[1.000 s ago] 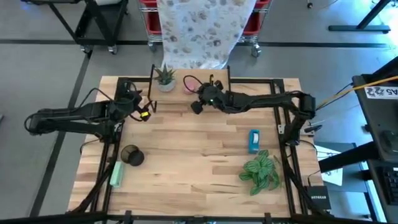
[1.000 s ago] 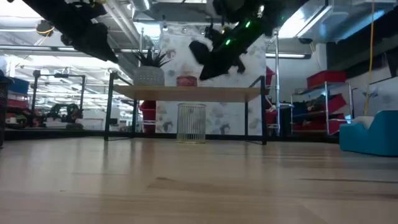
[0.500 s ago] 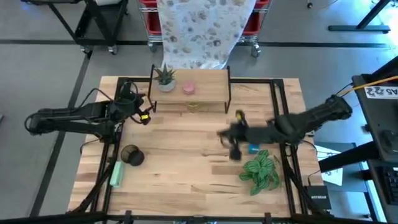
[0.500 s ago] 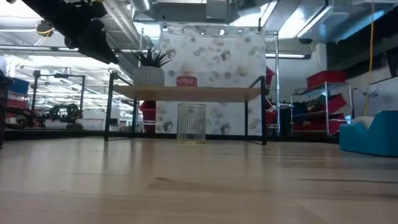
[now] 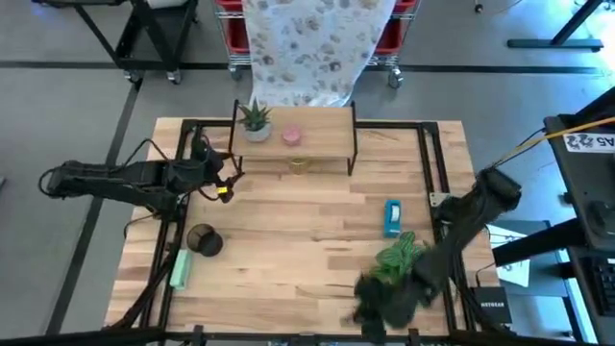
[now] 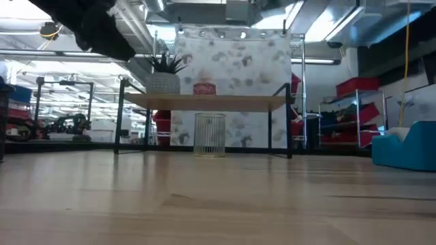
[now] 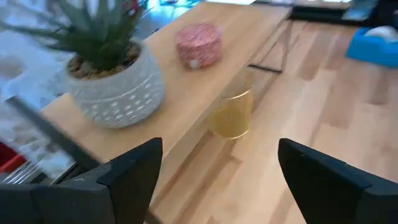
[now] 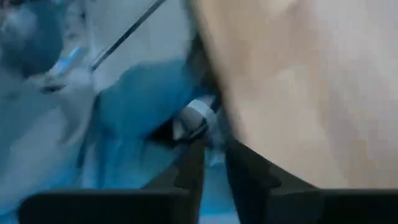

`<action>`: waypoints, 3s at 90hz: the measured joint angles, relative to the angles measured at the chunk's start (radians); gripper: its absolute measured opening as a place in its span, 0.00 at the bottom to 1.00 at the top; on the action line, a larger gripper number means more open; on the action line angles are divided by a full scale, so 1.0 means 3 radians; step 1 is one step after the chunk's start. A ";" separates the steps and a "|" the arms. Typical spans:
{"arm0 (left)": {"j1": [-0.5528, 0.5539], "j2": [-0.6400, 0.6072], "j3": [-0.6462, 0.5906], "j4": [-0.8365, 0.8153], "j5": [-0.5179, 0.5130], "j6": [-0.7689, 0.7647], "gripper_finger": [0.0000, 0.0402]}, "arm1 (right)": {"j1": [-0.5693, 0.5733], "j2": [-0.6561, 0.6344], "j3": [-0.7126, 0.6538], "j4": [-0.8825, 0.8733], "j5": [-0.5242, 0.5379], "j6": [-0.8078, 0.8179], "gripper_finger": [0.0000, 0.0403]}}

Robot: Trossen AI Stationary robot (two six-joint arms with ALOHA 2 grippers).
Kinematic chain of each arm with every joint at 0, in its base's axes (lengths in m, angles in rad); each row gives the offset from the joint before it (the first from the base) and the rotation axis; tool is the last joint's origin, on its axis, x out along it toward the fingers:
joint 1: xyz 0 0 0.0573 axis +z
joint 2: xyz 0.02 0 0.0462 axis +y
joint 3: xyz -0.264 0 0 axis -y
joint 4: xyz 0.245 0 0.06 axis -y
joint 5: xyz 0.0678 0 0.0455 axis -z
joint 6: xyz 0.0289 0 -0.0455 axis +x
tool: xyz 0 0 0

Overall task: Stock shelves
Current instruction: Put the potted plant on the shelf

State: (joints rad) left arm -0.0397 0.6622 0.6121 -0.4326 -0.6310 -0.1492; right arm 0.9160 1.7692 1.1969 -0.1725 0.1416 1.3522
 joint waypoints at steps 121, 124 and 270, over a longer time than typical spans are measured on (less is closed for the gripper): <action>-0.0649 0.2483 0.0003 0.2924 0.1657 0.1044 0.75 | 0.0912 0.0647 -0.0019 -0.3290 0.0268 0.2895 0.91; -0.0649 0.2495 0.0003 0.2922 0.1672 0.1024 0.75 | 0.0917 0.0632 -0.0085 -0.3236 0.0314 0.2896 0.91; -0.0418 0.3864 0.0505 0.3434 0.2010 0.1241 0.76 | 0.0075 0.0650 -0.0992 -0.1418 0.3169 0.1136 0.87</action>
State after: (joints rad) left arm -0.1650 1.8215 0.7635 0.5976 -0.0280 0.2231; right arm 0.9384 1.9641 0.8993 -0.5979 1.0924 1.6929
